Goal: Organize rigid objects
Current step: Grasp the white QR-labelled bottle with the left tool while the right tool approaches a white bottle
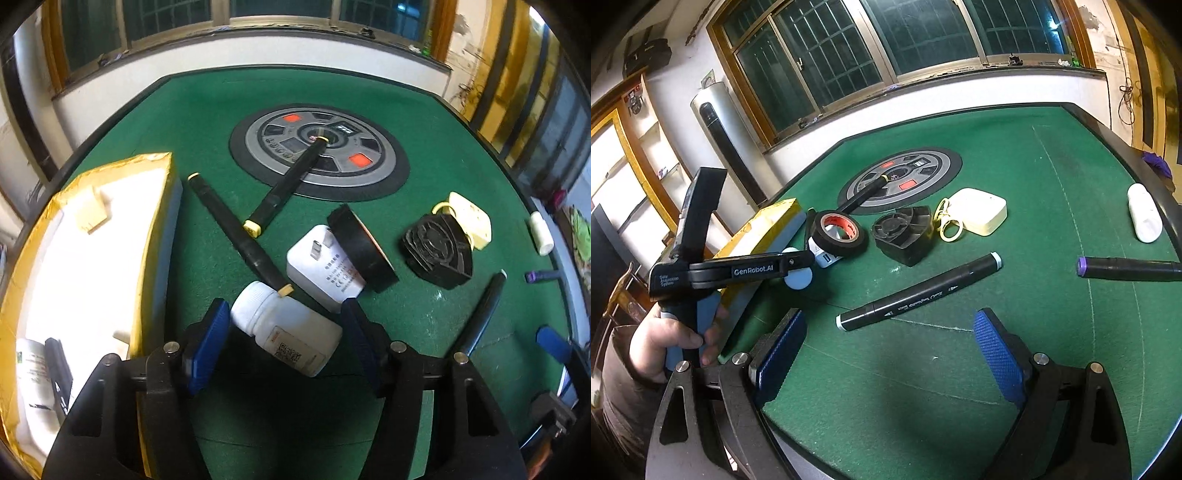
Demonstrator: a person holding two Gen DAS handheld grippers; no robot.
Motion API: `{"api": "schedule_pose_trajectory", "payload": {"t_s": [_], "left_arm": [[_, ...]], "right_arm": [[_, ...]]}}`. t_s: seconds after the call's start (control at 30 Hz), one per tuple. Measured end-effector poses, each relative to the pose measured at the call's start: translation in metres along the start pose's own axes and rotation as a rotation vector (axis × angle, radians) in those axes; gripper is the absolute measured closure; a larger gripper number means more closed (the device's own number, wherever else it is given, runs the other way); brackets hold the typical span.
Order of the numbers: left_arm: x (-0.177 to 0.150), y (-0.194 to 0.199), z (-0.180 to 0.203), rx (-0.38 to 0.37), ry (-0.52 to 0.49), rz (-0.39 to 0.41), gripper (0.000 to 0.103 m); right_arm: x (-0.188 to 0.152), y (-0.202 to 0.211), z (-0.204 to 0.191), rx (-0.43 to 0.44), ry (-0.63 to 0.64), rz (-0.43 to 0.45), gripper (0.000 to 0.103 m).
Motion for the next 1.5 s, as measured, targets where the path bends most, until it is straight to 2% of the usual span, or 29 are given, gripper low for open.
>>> {"api": "schedule_pose_trajectory", "payload": {"t_s": [0.17,0.3,0.4,0.5,0.77,0.87,0.97,1.07,1.13,1.2,1.27,1.3,1.43,1.5], "left_arm": [[-0.01,0.007,0.022,-0.043,-0.096,0.007,0.042],[-0.038,0.023,0.048,-0.08,-0.229,-0.002,0.042],[-0.055,0.034,0.06,-0.124,-0.276,-0.016,0.042],[-0.057,0.035,0.061,-0.132,-0.275,-0.011,0.041],[-0.058,0.025,0.069,-0.147,-0.234,-0.022,0.039],[-0.058,0.025,0.067,-0.168,-0.215,-0.012,0.039],[-0.059,0.027,0.063,-0.192,-0.213,-0.012,0.04],[-0.061,0.028,0.062,-0.213,-0.216,-0.025,0.04],[-0.062,0.029,0.061,-0.233,-0.216,-0.033,0.04],[-0.064,0.03,0.062,-0.259,-0.214,-0.042,0.04],[-0.064,0.03,0.062,-0.27,-0.206,-0.044,0.04],[-0.064,0.03,0.063,-0.27,-0.203,-0.045,0.04],[-0.064,0.029,0.064,-0.264,-0.198,-0.052,0.039],[-0.064,0.029,0.062,-0.268,-0.184,-0.058,0.039]], "right_arm": [[0.0,0.001,-0.001,-0.008,0.009,-0.006,0.014],[0.0,0.005,0.003,-0.032,0.025,0.002,0.014],[0.0,0.006,0.014,-0.043,0.001,0.001,0.014],[0.001,0.006,0.024,-0.045,-0.043,0.0,0.014],[-0.003,0.004,0.055,-0.126,-0.145,-0.019,0.014],[0.001,0.014,0.072,-0.153,-0.164,-0.001,0.014],[0.015,0.031,0.087,-0.203,-0.105,0.028,0.014],[0.039,0.054,0.101,-0.271,0.074,0.049,0.014],[0.044,0.059,0.112,-0.306,0.159,-0.001,0.014],[0.044,0.061,0.122,-0.297,0.204,-0.055,0.015],[0.043,0.061,0.137,-0.312,0.171,-0.076,0.019],[0.043,0.06,0.146,-0.33,0.133,-0.087,0.026],[0.051,0.052,0.184,-0.368,-0.015,-0.052,0.036],[0.056,0.045,0.197,-0.398,-0.05,-0.046,0.04]]}}
Point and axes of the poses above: each gripper's, at about its wrist camera, not at the fingertips, and y roughly against the way its jaws point, z to its right, x to its top, the point moved 9 cm from there along -y, roughly the way its jaws point, and after that the axes turned 4 degrees about y, right-handed, at the moved point
